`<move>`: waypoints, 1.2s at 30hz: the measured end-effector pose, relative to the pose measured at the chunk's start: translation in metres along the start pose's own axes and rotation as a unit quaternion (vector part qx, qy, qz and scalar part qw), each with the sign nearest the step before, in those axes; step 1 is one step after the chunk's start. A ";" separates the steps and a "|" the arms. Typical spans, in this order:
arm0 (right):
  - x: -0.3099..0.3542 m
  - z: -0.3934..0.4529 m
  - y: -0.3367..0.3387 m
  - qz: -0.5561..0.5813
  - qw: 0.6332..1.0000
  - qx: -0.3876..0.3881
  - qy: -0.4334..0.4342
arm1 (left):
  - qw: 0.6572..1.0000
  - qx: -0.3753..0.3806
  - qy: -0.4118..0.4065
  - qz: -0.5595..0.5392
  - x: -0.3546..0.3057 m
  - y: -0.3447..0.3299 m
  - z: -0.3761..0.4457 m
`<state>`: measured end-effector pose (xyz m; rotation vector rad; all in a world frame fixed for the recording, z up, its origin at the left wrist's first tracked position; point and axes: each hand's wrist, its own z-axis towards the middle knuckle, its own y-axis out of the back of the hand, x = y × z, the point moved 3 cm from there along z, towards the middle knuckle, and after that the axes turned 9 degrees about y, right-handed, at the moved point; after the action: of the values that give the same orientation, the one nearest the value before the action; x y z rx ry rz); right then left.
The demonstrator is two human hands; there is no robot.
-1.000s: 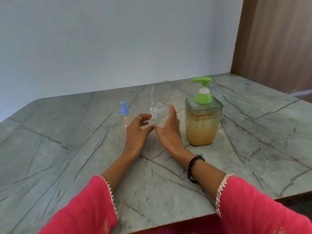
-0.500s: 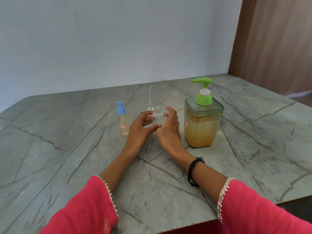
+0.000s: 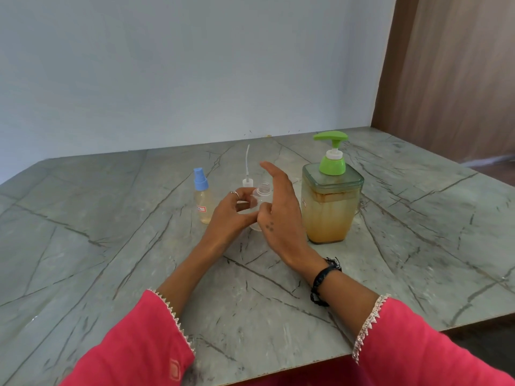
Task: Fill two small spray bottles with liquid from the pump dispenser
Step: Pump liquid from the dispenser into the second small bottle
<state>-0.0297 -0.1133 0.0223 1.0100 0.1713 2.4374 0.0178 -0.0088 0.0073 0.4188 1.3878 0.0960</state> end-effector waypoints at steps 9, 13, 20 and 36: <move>0.037 -0.007 0.053 -0.210 0.941 -0.110 0.243 | 0.998 -0.016 -0.046 -0.045 -0.019 0.003 -0.009; 0.023 -0.001 0.087 -0.253 0.922 -0.177 0.234 | 0.996 -0.009 -0.077 -0.043 -0.033 -0.003 -0.015; -0.012 0.028 0.114 -0.040 0.994 -0.092 0.036 | 0.991 0.018 -0.119 -0.051 -0.061 -0.015 -0.017; -0.030 0.051 0.091 0.097 0.990 0.028 0.094 | 0.992 -0.025 -0.106 -0.057 -0.068 -0.011 -0.005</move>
<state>-0.0125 -0.2108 0.0669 0.8543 0.2153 2.7192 -0.0020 -0.0389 0.0665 0.2969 1.1953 -0.0072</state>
